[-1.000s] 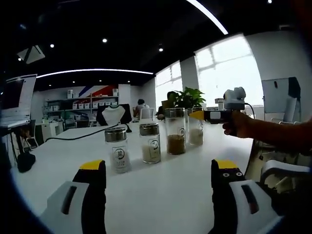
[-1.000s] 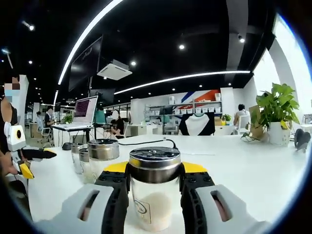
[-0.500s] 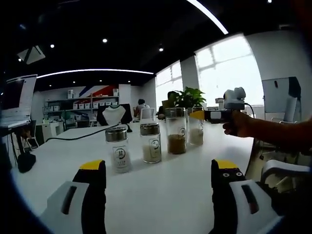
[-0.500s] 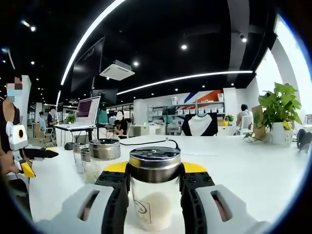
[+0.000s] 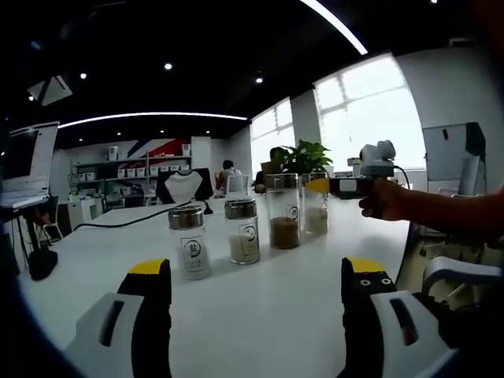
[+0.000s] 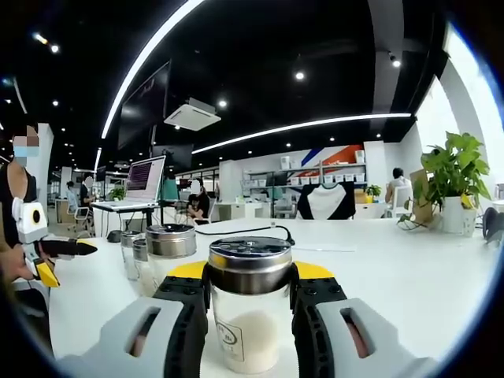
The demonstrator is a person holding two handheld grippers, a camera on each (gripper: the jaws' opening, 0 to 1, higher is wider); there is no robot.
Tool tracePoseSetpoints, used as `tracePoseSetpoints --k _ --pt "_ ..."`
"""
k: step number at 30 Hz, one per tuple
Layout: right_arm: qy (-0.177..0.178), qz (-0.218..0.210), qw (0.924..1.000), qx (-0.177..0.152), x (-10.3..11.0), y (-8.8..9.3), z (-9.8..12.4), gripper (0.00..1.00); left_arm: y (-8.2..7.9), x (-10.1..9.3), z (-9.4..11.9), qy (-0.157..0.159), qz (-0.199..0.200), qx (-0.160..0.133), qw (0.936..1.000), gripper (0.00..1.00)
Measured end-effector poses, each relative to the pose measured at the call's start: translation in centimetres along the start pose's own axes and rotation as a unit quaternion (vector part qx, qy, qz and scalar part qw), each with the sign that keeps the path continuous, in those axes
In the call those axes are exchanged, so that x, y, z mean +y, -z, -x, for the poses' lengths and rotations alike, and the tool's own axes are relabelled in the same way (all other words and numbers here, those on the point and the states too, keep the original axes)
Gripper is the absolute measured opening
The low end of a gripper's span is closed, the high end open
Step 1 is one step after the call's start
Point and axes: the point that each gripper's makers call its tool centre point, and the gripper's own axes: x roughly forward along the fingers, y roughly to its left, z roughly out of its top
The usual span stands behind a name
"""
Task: Rotate the seasoning bottle until the label or dispensing opening points toward the visible target arrow and the bottle remains upright within the marked orientation range
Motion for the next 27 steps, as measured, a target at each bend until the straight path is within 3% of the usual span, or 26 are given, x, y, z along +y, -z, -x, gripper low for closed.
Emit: tracePoseSetpoints --k 27 --pt "-0.019 0.002 0.9998 0.0 0.37 0.15 -0.21 0.39 0.09 0.15 0.03 -0.002 -0.001 0.001 1.0 0.94"
